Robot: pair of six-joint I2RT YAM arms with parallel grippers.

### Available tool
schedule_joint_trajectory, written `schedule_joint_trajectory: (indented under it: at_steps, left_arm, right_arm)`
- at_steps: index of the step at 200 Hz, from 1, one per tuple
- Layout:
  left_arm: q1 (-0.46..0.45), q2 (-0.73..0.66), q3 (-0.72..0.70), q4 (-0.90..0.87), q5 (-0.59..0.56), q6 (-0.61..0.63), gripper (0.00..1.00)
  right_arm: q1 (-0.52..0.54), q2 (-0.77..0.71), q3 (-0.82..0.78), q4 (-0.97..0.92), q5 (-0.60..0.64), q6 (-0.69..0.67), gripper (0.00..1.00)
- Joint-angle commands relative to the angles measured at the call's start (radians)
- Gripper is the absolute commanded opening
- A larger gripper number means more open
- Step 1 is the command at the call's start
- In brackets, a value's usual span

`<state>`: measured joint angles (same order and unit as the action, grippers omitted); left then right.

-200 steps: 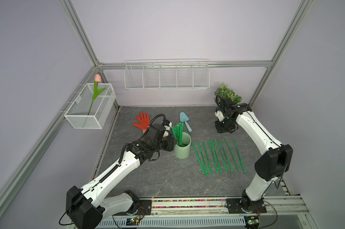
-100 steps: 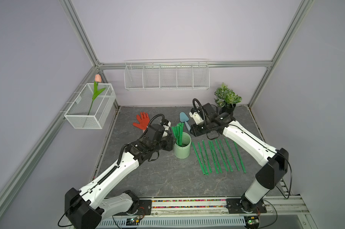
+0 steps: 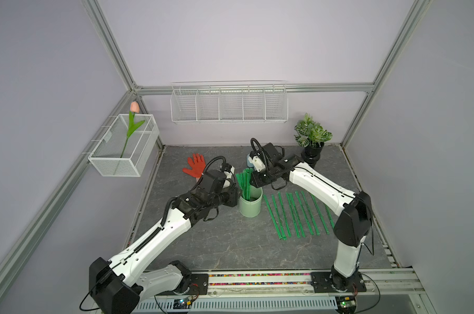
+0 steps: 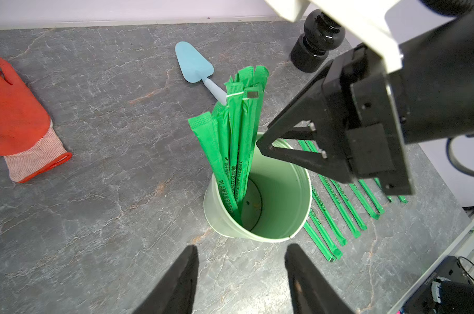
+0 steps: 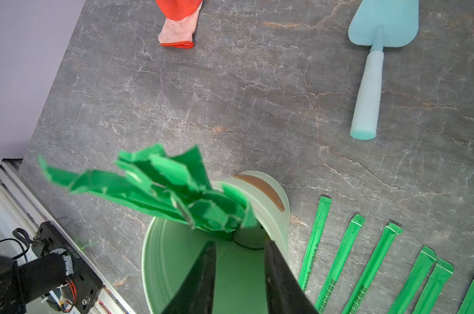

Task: Take the straws out of the storage container
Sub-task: Pick up the straw from the container.

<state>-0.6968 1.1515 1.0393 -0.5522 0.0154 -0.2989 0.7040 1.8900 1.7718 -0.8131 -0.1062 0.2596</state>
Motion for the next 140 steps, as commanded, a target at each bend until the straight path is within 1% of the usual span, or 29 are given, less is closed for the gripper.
schedule_joint_trajectory:
  at_steps: [1, 56, 91, 140]
  left_arm:
    - [-0.003, -0.011, -0.004, -0.002, -0.008, 0.002, 0.55]
    - [-0.003, -0.004, -0.001, -0.003, -0.001, 0.001, 0.55]
    - [-0.003, -0.001, -0.001, -0.004, 0.003, 0.002, 0.55]
    - [-0.003, -0.004, -0.001, -0.002, 0.005, 0.001, 0.55]
  right_arm:
    - [0.009, 0.026, 0.030, 0.001, -0.022, 0.008, 0.33]
    - [0.011, 0.065, 0.062, -0.009, -0.039, 0.007, 0.33]
    - [0.015, 0.067, 0.065, -0.011, -0.039, 0.007, 0.25]
    - [0.017, 0.061, 0.068, -0.027, -0.035, 0.006, 0.18]
